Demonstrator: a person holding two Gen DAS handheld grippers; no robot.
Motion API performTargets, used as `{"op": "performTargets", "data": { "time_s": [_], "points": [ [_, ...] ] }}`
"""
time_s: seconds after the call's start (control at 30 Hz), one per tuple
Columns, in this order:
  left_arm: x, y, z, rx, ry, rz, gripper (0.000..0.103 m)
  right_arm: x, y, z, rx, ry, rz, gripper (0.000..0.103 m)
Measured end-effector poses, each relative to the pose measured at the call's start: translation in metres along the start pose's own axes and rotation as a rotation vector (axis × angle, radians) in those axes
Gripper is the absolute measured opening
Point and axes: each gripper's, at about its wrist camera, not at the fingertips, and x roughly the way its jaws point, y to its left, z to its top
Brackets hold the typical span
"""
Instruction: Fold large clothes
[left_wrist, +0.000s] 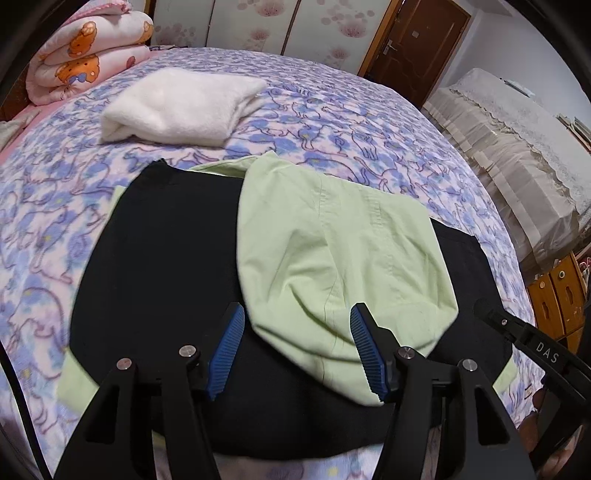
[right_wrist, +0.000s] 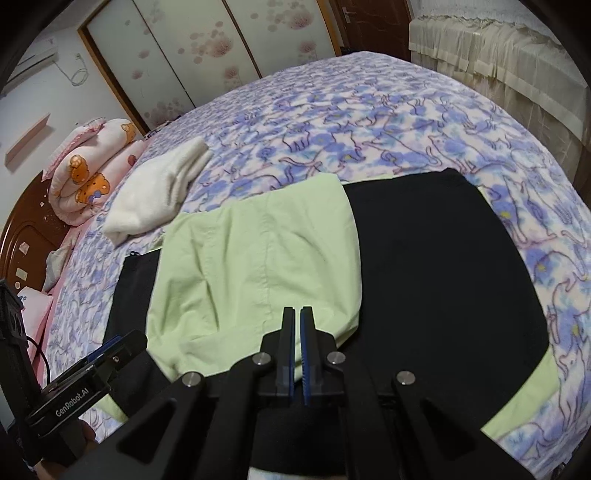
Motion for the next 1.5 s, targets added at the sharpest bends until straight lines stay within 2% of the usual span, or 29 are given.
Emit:
{"op": "performTargets", "data": {
  "time_s": [0.53,0.67,0.8,1.1,1.3,1.4,1.5],
  "points": [
    [-0.096,0.002,-0.034,0.007,-0.05,0.014,0.064,-0.082,0.021,-0.031,-0.069,-0.084,0.047,0.005],
    [-0.113,0.002,-0.046,0.01,-0.058,0.01,0.07,-0.097,0.026,-0.04,-0.085,-0.105,0.055,0.019],
    [-0.122,0.006,-0.059,0.008,-0.061,0.006,0.071,-0.107,0.033,-0.05,-0.099,-0.123,0.058,0.024],
    [-0.106,0.031,-0.093,-0.039,0.0,-0.034,0.072,-0.103,0.042,-0.07,-0.115,-0.123,0.09,0.028],
    [-0.071,0.062,-0.11,-0.155,0.043,-0.147,0.072,-0.082,0.049,-0.077,-0.128,-0.078,0.084,0.028],
    [-0.052,0.082,-0.116,-0.235,0.026,-0.219,0.072,-0.07,0.052,-0.078,-0.133,-0.057,0.086,0.028],
    [-0.032,0.101,-0.12,-0.303,0.006,-0.25,0.072,-0.057,0.054,-0.077,-0.134,-0.04,0.088,0.028]
  ]
}}
